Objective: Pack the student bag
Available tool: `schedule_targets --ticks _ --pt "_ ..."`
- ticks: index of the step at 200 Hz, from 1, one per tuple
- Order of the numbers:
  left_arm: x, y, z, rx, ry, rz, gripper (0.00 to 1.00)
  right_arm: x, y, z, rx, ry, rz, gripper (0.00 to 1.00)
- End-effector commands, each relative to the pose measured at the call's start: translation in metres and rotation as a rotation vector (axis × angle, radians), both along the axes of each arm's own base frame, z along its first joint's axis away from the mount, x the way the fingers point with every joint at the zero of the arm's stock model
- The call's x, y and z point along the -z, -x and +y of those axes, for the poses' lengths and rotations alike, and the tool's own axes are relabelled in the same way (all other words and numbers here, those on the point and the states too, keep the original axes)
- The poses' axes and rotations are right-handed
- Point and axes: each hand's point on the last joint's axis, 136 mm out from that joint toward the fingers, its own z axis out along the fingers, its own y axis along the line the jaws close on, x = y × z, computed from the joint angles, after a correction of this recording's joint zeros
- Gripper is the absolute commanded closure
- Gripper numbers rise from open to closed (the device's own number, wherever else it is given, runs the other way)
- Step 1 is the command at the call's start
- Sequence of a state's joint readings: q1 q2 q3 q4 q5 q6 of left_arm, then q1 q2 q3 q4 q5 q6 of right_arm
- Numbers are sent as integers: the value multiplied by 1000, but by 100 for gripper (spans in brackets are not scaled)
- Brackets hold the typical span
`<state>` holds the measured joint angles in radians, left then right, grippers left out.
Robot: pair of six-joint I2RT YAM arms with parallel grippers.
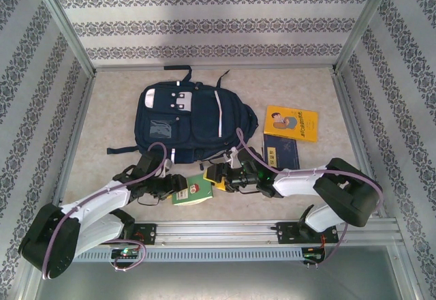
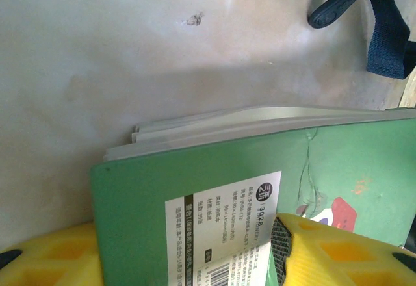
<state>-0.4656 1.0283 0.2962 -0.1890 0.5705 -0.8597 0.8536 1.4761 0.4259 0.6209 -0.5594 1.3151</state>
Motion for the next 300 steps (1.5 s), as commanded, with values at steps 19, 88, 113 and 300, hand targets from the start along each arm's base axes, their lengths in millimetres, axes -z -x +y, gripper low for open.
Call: schedule_targets --ticks 19,88,113,300 --pt "-24 -9 -18 32 116 -101 43 -29 8 29 -100 -120 -52 36" --pt "-22 -6 -15 28 118 -135 43 -16 -1 38 -99 -113 -33 38" --pt "-24 -6 -14 29 114 -142 42 -6 -1 38 -96 -88 -15 42" --pt "-23 -17 -6 -14 45 -147 23 49 -12 -4 -34 154 -20 90"
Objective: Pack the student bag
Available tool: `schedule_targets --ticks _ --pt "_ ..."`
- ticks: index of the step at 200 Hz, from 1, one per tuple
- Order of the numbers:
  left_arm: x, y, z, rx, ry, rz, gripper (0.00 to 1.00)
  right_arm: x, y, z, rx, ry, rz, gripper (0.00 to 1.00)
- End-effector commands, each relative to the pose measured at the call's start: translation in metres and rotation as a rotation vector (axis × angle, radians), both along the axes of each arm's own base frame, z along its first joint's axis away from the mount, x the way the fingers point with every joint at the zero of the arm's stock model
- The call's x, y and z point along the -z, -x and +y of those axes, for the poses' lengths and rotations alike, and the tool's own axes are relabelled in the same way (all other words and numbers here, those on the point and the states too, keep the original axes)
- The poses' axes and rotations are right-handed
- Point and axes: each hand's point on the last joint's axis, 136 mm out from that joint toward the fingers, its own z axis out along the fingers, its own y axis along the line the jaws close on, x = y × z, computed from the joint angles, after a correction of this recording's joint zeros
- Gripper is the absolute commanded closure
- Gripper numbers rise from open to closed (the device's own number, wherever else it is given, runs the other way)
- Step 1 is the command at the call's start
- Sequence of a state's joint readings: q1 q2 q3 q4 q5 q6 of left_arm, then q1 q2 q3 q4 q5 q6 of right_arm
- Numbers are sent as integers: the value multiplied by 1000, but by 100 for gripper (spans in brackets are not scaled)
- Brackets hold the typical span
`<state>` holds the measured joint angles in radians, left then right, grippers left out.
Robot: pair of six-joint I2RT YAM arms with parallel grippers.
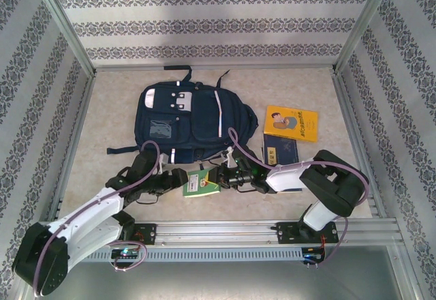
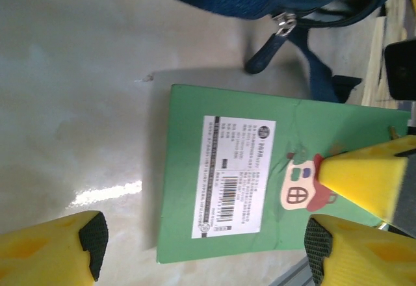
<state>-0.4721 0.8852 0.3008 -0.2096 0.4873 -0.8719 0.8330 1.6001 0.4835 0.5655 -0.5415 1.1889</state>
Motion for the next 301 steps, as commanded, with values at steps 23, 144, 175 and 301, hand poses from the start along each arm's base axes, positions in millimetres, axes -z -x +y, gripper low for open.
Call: schedule_targets --ticks 23,144,175,301 --pt "6 -5 -17 64 47 4 29 17 0 -2 -10 47 22 88" --pt "16 -7 -31 98 84 39 42 17 0 15 -44 20 37 61" --pt "15 -7 -34 99 105 29 42 16 -1 23 -56 7 38 60" --pt "-60 -27 -3 41 -84 -167 21 -33 -14 -18 20 -3 -82 98"
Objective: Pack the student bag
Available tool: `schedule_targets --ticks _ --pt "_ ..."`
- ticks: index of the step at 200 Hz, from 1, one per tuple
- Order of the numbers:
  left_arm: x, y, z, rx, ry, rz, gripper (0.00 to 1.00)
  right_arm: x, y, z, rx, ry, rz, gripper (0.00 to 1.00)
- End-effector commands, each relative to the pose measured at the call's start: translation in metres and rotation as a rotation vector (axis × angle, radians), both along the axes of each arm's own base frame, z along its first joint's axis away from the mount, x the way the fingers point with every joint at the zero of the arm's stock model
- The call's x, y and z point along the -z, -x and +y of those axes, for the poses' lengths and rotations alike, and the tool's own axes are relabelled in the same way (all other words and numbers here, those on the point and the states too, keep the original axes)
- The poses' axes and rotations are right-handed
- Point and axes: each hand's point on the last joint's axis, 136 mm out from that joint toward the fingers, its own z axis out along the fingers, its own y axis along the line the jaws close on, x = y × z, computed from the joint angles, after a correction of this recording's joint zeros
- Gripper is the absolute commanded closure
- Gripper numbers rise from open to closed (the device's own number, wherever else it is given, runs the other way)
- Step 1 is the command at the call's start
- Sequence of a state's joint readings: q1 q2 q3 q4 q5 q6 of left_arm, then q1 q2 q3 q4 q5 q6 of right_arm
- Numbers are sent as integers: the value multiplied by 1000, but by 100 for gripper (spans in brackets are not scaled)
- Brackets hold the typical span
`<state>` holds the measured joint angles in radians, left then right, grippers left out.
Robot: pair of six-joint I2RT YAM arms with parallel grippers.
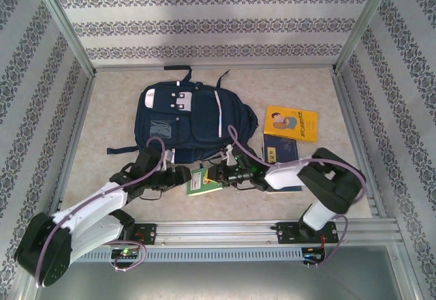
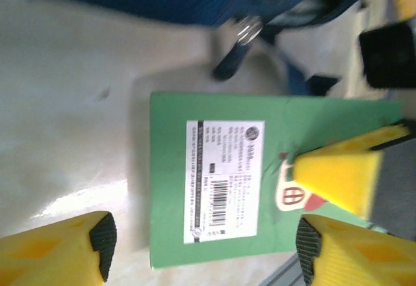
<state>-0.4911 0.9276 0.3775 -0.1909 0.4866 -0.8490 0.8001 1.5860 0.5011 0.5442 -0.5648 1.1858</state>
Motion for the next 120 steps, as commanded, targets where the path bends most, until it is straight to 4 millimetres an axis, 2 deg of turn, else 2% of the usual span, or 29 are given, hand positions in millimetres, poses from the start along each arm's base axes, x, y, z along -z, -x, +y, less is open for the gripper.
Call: schedule_targets --ticks 1,18,32,73,99,120 --pt "-38 -12 10 5 -102 -110 21 -27 -5 -16 9 13 -86 98" --pt "-61 -25 8 36 -153 -147 18 -57 -10 -33 34 1 -149 100" --pt "-76 -41 4 59 -197 -168 16 -82 -15 -54 75 15 -202 100" --pt "-114 -105 -27 100 -241 -222 15 -149 -24 -150 342 134 -379 100" --pt "-116 -152 -53 109 -251 -199 15 -174 -25 -211 542 256 -469 100" --pt "-108 -187 -78 135 -243 -172 26 -183 -25 -232 618 265 -485 100"
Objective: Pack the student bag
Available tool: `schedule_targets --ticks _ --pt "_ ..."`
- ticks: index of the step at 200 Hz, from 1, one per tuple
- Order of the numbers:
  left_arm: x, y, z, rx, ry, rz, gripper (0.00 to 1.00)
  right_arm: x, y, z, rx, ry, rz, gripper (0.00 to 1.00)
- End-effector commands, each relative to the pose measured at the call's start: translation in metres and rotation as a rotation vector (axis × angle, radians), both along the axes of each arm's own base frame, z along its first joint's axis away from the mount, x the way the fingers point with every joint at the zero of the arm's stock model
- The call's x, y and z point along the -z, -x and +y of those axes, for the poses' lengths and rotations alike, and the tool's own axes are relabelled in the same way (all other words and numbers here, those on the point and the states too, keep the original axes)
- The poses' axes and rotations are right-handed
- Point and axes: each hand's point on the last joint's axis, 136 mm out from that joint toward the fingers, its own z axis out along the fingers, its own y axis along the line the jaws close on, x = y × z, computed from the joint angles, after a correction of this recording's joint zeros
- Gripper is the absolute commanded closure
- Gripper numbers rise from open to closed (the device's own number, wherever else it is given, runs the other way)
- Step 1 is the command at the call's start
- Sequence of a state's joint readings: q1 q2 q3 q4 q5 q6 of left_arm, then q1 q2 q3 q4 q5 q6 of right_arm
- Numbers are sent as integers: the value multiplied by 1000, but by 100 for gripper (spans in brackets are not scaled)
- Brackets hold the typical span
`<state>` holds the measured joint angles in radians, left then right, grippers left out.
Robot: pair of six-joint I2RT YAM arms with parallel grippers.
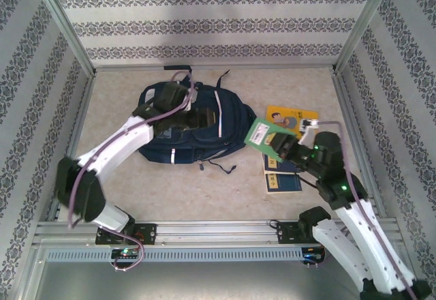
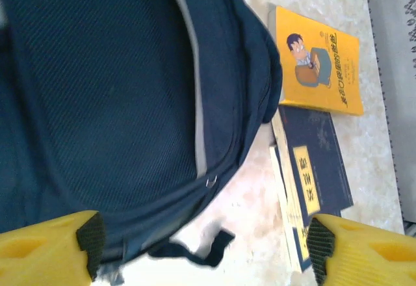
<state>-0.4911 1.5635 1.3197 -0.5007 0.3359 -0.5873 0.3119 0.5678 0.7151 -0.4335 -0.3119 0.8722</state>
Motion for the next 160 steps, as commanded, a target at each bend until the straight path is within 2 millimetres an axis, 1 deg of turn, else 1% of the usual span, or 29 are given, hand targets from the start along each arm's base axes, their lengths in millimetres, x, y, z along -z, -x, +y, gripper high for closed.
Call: schedule_targets --ticks 1,7,18,31,37,48,69,92,111,128,160 --pt "15 -24 -18 46 -47 38 26 21 8 -31 96 107 74 100" --pt "16 -32 -23 46 -52 44 29 20 9 -32 99 94 72 100" --pt "26 -48 -31 56 -66 58 34 19 8 -32 95 78 71 100" --pt "35 -64 -37 76 -100 59 36 18 7 -31 87 77 69 100" --pt "43 -71 -37 82 -132 64 38 18 7 -33 91 85 68 100" --pt "50 -83 -36 80 -181 65 38 17 7 -35 96 94 62 100" --pt "64 -97 -39 78 -169 92 39 17 7 -37 95 100 56 100" --pt "70 -104 -44 75 -141 99 41 21 6 -37 93 94 65 100" --pt "73 -106 -54 85 -90 106 43 26 4 -36 89 83 75 100" --pt "75 -107 -63 94 -46 118 47 32 2 -36 84 70 88 100" --pt "77 -110 -73 99 11 128 56 41 -1 -35 82 47 110 100"
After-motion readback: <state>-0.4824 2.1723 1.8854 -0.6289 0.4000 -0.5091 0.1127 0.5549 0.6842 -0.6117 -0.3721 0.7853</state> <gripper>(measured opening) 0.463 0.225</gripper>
